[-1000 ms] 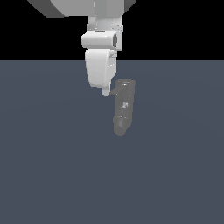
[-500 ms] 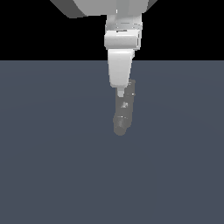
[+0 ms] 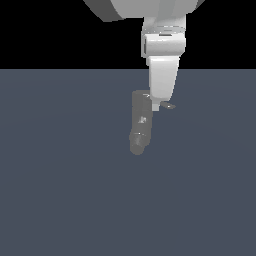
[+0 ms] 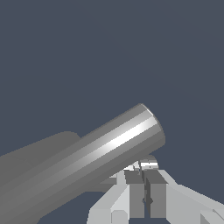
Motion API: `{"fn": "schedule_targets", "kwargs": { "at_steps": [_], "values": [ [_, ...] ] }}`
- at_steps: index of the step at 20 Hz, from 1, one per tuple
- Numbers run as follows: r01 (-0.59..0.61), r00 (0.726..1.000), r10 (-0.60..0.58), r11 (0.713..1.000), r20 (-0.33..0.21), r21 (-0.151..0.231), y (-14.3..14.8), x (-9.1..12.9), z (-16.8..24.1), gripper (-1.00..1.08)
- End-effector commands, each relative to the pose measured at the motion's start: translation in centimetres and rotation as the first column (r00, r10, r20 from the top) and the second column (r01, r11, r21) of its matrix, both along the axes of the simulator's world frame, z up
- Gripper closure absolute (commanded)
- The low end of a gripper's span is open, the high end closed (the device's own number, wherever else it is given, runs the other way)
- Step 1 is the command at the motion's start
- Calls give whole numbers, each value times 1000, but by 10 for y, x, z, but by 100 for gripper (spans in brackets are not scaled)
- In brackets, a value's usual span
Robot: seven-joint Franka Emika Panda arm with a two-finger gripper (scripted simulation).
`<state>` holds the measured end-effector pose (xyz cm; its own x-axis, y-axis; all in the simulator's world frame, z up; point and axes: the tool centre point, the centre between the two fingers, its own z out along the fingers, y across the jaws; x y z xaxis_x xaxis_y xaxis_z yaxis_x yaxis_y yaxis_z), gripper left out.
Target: Turn on the faucet by rotating a designated handle.
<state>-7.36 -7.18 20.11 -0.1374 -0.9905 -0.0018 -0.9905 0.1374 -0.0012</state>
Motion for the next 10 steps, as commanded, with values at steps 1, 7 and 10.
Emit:
{"fn": "schedule_targets", "kwargs": {
  "at_steps": [1,7,10],
  "values": [
    [2,1000,-2,1000,0,0,-6,4,0,108],
    [9,1000,-9,1000,-1,-1,-30,18,0,108],
    [12,1000,-12,1000,-1,-1,-41,25,0,108]
  ]
}}
